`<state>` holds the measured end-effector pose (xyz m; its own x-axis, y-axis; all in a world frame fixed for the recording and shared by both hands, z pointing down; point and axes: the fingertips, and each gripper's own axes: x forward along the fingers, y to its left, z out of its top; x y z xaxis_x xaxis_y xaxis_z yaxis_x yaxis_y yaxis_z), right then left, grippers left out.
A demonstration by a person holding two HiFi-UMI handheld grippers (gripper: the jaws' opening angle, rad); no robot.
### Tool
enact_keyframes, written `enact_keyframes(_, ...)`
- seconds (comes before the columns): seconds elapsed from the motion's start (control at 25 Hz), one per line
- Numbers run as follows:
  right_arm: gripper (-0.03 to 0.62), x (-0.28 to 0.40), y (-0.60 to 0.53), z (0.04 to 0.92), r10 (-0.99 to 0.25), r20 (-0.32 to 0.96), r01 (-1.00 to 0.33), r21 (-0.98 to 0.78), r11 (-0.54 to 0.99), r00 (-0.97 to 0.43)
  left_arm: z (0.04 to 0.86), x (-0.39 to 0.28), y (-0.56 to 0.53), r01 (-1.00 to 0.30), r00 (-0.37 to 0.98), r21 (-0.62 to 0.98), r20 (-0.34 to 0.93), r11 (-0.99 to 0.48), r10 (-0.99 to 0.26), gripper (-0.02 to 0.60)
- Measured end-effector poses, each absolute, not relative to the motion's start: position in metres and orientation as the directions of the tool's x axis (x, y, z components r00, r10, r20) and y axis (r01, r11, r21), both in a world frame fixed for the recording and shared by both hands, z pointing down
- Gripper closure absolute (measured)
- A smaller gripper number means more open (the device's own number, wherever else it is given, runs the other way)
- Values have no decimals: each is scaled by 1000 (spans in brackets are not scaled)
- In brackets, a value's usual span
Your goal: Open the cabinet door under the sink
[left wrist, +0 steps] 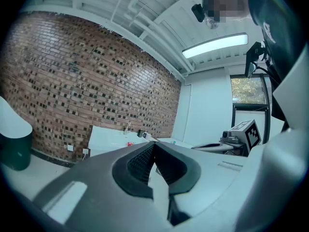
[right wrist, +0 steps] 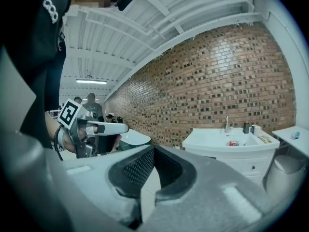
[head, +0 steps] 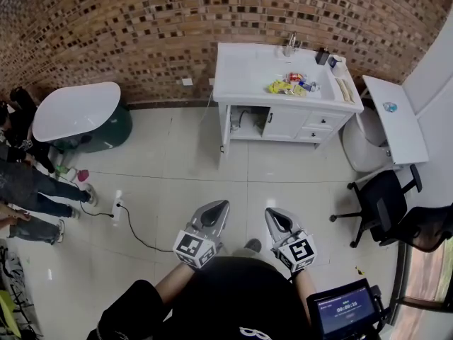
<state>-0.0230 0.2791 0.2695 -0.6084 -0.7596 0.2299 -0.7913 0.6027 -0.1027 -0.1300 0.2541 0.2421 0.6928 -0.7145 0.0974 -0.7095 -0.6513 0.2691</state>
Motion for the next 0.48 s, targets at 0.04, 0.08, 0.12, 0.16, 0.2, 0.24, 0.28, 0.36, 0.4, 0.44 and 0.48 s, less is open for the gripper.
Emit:
enact_keyframes(0.04,603,-25,280,272,-764,231,-796,-101,596,-602,245,-133,255,-705,698,269,97,-656,-710,565)
enact_keyframes(0.08,603,-28,280,273,-768,231,-800,-101,592,-598,247,-135,255,-702,701,269,97,-660,-706,565)
enact_keyframes(0.12,603,-29,281,273,-769,231,-801,-101,590,-596,248,-136,255,-699,704,269,98,-662,-704,565)
enact_keyframes(0.16,603,-31,281,272,-770,231,-802,-101,589,-595,249,-136,255,-698,706,269,99,-664,-702,565)
enact_keyframes(0.2,603,-31,282,272,-770,231,-802,-100,589,-594,249,-135,255,-696,707,270,100,-665,-700,565)
enact_keyframes(0.24,603,-31,282,273,-771,232,-803,-100,588,-593,249,-135,256,-695,709,270,100,-666,-698,565)
enact_keyframes(0.28,603,-31,283,275,-771,234,-804,-102,585,-592,249,-135,256,-694,710,270,101,-668,-697,565)
enact_keyframes(0.36,603,-32,284,280,-774,238,-808,-107,580,-587,253,-136,256,-690,714,270,104,-672,-692,565)
enact_keyframes(0.4,603,-32,285,282,-775,240,-809,-109,577,-585,254,-136,256,-688,717,270,107,-674,-689,565)
enact_keyframes(0.44,603,-32,285,283,-776,242,-811,-110,575,-583,255,-135,256,-686,719,272,109,-675,-686,565)
enact_keyframes(0.48,603,-32,285,284,-777,244,-813,-111,572,-580,255,-135,256,-684,721,275,111,-676,-685,565)
